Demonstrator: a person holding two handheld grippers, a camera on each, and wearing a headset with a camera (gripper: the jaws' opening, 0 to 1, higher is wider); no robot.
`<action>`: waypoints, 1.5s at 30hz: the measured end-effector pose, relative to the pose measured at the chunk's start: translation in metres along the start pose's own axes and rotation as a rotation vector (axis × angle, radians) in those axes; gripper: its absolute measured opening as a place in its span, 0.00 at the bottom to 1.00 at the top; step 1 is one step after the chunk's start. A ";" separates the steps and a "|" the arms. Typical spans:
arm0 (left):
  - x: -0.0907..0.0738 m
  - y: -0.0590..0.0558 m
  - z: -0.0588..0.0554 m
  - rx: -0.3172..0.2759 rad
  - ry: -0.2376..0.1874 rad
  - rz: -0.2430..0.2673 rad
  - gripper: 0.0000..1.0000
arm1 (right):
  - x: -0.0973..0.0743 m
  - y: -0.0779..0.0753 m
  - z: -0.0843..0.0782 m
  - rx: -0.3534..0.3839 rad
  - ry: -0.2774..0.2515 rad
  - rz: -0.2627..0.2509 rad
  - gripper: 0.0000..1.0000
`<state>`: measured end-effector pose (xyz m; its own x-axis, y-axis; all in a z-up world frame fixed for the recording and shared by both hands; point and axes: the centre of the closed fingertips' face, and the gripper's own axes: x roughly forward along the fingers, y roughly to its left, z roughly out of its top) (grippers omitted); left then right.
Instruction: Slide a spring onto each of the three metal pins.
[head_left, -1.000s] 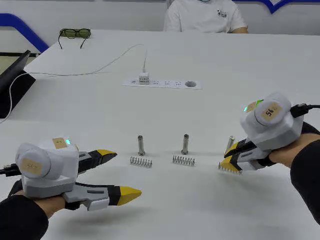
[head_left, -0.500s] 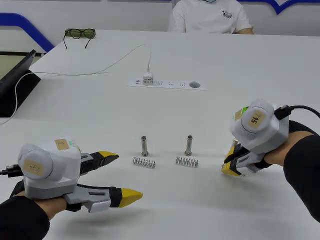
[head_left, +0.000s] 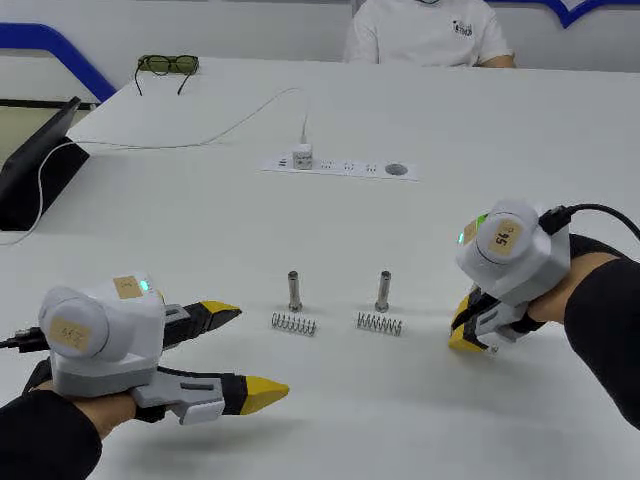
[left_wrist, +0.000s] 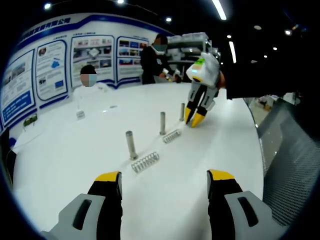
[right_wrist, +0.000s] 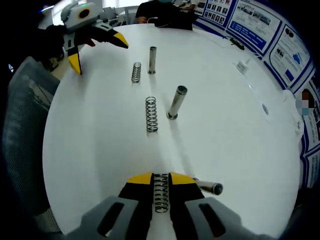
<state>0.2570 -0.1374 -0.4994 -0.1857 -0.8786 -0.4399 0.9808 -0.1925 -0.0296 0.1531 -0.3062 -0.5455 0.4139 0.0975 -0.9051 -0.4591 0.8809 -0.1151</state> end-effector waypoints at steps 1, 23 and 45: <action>0.000 0.000 0.000 0.001 0.000 0.001 0.70 | 0.000 0.000 0.000 0.000 0.002 0.003 0.13; 0.003 -0.019 0.019 0.037 -0.026 -0.049 0.67 | -0.026 0.001 0.010 0.075 -0.109 -0.062 0.12; 0.019 -0.043 0.034 0.094 -0.031 -0.134 0.66 | -0.049 0.005 0.010 0.183 -0.221 -0.106 0.12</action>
<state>0.2089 -0.1604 -0.4759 -0.3178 -0.8552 -0.4093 0.9375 -0.3479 -0.0011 0.1386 -0.3024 -0.4977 0.6224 0.0816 -0.7784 -0.2631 0.9585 -0.1100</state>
